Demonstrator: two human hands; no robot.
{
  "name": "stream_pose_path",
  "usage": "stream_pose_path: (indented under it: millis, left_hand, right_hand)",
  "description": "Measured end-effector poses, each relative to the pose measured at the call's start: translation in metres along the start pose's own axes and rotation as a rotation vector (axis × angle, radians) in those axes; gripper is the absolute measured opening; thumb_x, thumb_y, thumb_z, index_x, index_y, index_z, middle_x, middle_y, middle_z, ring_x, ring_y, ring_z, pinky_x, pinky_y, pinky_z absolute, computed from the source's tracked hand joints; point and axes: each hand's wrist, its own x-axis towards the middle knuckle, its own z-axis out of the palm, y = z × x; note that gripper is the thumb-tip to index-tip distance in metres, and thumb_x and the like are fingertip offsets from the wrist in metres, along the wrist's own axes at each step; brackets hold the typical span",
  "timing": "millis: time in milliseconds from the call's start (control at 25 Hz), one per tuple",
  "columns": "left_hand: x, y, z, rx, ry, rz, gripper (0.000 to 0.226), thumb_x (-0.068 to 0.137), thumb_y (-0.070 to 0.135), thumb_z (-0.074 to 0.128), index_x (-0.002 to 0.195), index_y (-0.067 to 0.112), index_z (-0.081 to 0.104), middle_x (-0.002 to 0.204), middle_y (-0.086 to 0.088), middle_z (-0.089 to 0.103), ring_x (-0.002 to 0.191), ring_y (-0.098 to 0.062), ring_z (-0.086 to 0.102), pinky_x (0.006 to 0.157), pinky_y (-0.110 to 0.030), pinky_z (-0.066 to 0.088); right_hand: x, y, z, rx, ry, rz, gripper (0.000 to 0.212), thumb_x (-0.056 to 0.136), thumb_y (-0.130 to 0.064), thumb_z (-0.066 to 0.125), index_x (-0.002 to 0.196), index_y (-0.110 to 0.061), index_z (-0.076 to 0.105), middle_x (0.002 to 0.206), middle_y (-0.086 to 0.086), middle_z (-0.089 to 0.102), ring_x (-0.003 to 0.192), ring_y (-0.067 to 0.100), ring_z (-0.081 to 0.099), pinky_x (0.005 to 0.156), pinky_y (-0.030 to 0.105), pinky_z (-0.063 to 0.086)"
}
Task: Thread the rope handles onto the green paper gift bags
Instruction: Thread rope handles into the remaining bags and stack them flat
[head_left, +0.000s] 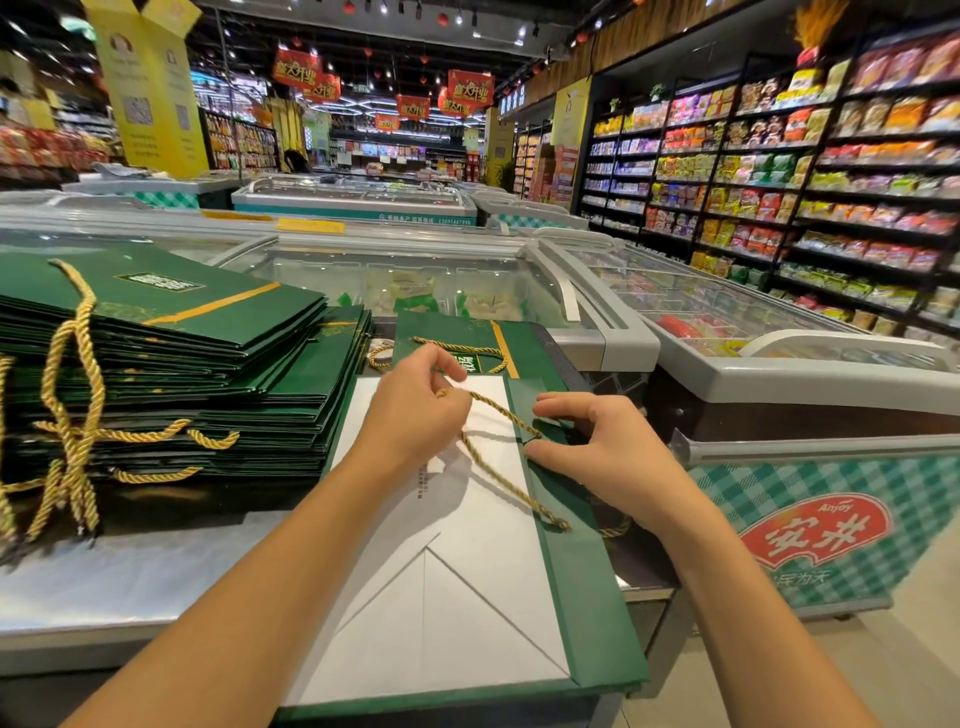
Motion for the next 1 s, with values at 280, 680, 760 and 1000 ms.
stream_pose_path:
  millis: [280,680,760,1000]
  left_hand:
    - [-0.027,0.007,-0.035,0.243,-0.228,0.127,0.038,0.091,0.024,0.067,0.127,0.031,0.058,0.115,0.012,0.059,0.103,-0.006,0.059,0.090,-0.030,0.053]
    - [-0.098,-0.026,-0.085,0.391,0.100,0.130,0.018,0.093,0.025,0.066,0.109,0.032,0.061,0.097,0.016,0.059,0.087,-0.008,0.054,0.074,-0.020,0.040]
    - [-0.103,-0.025,-0.083,0.470,0.155,0.028,0.023,0.094,0.035,0.063,0.116,0.028,0.058,0.097,0.013,0.057,0.088,-0.010,0.053,0.074,-0.026,0.040]
    - [-0.109,-0.012,-0.076,0.247,0.179,-0.117,0.030,0.096,0.021,0.061,0.127,0.019,0.062,0.093,0.014,0.062,0.081,-0.010,0.060,0.071,-0.024,0.048]
  right_hand:
    - [-0.006,-0.005,-0.002,-0.010,0.055,-0.014,0.038,0.087,-0.025,0.079,0.123,-0.028,0.070,0.119,-0.014,0.069,0.113,0.000,0.061,0.100,0.022,0.048]
    - [-0.041,-0.022,0.004,-0.491,0.284,0.064,0.036,0.092,-0.059,0.056,0.093,-0.028,0.074,0.089,-0.012,0.065,0.094,0.017,0.058,0.090,0.040,0.046]
    - [-0.052,-0.026,0.003,-0.674,0.172,0.181,0.049,0.093,-0.069,0.044,0.092,-0.031,0.075,0.092,-0.010,0.062,0.102,0.021,0.053,0.090,0.039,0.037]
    - [-0.065,-0.033,-0.004,-0.493,0.039,0.236,0.040,0.093,-0.062,0.055,0.088,-0.025,0.072,0.091,-0.009,0.064,0.103,0.020,0.043,0.088,0.037,0.029]
